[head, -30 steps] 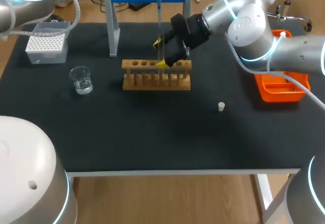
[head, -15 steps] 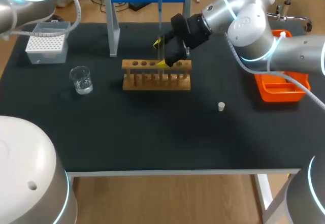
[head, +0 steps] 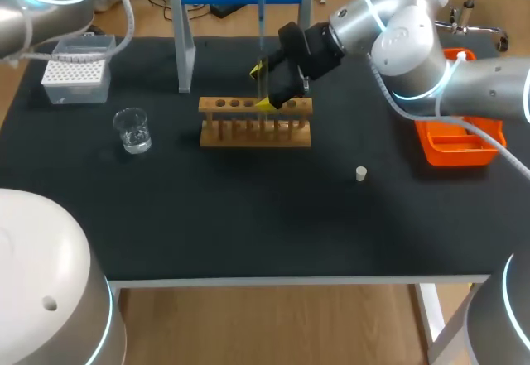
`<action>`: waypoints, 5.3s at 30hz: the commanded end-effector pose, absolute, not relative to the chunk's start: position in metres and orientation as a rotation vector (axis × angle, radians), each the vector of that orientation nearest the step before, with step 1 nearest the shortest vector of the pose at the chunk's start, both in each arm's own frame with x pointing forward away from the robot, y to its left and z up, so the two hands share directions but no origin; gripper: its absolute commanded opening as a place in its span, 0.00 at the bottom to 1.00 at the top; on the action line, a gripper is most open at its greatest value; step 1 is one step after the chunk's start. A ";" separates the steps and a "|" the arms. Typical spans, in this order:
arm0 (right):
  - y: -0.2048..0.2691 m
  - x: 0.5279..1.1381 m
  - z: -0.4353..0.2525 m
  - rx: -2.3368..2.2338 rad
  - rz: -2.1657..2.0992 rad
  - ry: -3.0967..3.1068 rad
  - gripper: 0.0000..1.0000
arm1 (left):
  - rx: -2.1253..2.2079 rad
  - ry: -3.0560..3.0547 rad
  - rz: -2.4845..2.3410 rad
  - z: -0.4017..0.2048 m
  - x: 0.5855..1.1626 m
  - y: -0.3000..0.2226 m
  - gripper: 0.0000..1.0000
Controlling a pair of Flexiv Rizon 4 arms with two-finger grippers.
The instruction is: Invert the test tube, pick up the pipette, mount the tip to pipette, aspirate from beaker and dispense into the tube, eject the tip, return the pipette, and cap with the stopper.
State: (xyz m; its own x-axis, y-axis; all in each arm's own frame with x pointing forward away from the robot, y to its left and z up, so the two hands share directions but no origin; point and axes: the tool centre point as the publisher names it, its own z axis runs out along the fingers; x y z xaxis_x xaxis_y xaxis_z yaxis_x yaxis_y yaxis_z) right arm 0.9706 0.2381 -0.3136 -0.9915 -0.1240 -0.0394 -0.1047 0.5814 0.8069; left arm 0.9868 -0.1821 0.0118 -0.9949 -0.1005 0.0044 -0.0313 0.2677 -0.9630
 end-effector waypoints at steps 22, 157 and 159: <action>0.237 0.971 -0.312 0.202 -1.408 -2.774 1.00 | -0.132 2.451 -1.860 0.013 0.986 -0.181 0.00; 0.237 0.971 -0.312 0.202 -1.408 -2.774 1.00 | -0.272 2.441 -1.860 -0.033 0.995 -0.181 0.00; 0.237 0.971 -0.312 0.202 -1.408 -2.774 1.00 | -0.274 2.445 -1.860 -0.035 0.997 -0.182 0.00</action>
